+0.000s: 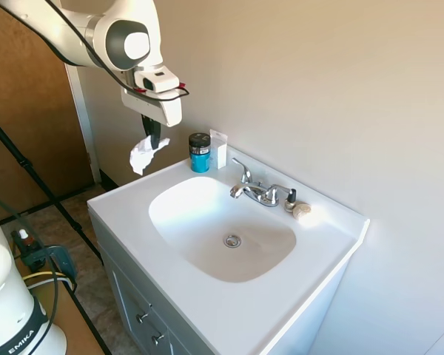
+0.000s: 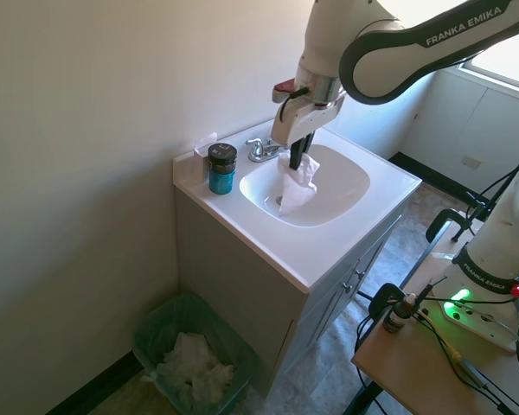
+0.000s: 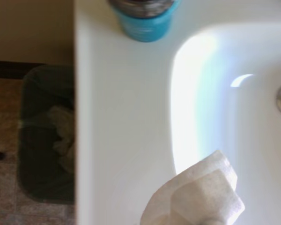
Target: Throw the tissue in the trash bin
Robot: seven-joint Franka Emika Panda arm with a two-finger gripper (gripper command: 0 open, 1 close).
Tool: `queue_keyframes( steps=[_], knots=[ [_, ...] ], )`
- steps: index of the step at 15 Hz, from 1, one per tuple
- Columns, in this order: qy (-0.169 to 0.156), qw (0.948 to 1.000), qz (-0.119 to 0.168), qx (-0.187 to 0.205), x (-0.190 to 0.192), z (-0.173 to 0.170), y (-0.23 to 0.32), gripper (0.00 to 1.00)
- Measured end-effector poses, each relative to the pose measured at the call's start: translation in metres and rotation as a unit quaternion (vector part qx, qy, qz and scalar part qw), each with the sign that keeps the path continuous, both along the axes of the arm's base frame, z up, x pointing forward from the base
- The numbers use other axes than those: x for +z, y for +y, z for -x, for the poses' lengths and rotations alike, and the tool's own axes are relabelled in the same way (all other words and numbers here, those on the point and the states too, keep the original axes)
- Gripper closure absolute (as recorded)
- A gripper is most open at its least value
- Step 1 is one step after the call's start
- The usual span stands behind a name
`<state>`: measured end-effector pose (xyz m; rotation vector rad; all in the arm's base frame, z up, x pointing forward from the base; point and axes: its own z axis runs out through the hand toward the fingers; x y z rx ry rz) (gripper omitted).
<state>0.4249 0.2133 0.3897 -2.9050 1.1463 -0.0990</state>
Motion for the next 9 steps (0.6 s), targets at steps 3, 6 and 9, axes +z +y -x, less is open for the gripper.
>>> queue_keyframes(
  steps=[3,6,9],
  knots=[
    [0.006,0.9999,-0.005,0.008,-0.018,-0.013,0.056,1.00],
    [0.016,0.9997,-0.009,0.017,-0.050,-0.029,0.096,1.00],
    [0.024,0.9996,-0.001,0.012,-0.085,-0.047,0.118,1.00]
  ],
)
